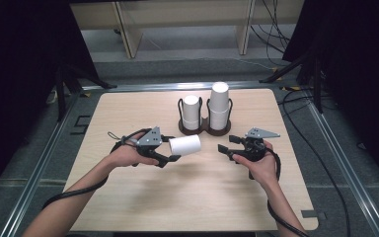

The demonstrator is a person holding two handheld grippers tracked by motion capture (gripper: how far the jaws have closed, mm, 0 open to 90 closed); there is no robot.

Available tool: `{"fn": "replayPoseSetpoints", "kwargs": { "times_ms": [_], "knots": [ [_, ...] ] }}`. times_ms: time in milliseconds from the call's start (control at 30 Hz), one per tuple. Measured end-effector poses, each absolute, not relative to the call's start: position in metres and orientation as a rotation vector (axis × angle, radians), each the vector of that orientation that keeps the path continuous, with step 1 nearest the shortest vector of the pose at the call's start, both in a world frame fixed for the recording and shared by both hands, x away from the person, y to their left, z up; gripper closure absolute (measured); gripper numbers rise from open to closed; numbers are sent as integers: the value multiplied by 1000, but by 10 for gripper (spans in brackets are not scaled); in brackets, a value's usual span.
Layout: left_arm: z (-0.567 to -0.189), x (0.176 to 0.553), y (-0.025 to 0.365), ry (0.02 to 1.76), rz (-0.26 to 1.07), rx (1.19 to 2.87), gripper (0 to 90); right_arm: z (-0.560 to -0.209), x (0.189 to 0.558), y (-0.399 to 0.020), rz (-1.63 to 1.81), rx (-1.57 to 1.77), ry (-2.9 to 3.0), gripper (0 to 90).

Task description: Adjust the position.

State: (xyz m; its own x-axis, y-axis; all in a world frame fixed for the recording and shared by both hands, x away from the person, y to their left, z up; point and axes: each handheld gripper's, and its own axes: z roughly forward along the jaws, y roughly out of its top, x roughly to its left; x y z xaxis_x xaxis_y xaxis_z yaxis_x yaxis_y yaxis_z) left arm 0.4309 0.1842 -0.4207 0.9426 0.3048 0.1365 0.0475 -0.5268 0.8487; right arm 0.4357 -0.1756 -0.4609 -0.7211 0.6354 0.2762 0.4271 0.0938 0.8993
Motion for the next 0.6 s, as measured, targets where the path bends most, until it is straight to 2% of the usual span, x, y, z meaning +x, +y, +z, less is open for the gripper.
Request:
{"fn": "replayPoseSetpoints", "kwargs": {
  "times_ms": [600],
  "knots": [
    [-410,431,181,176,293,2192,312,-458,430,-178,1643,1006,2265,272]
  ]
}}
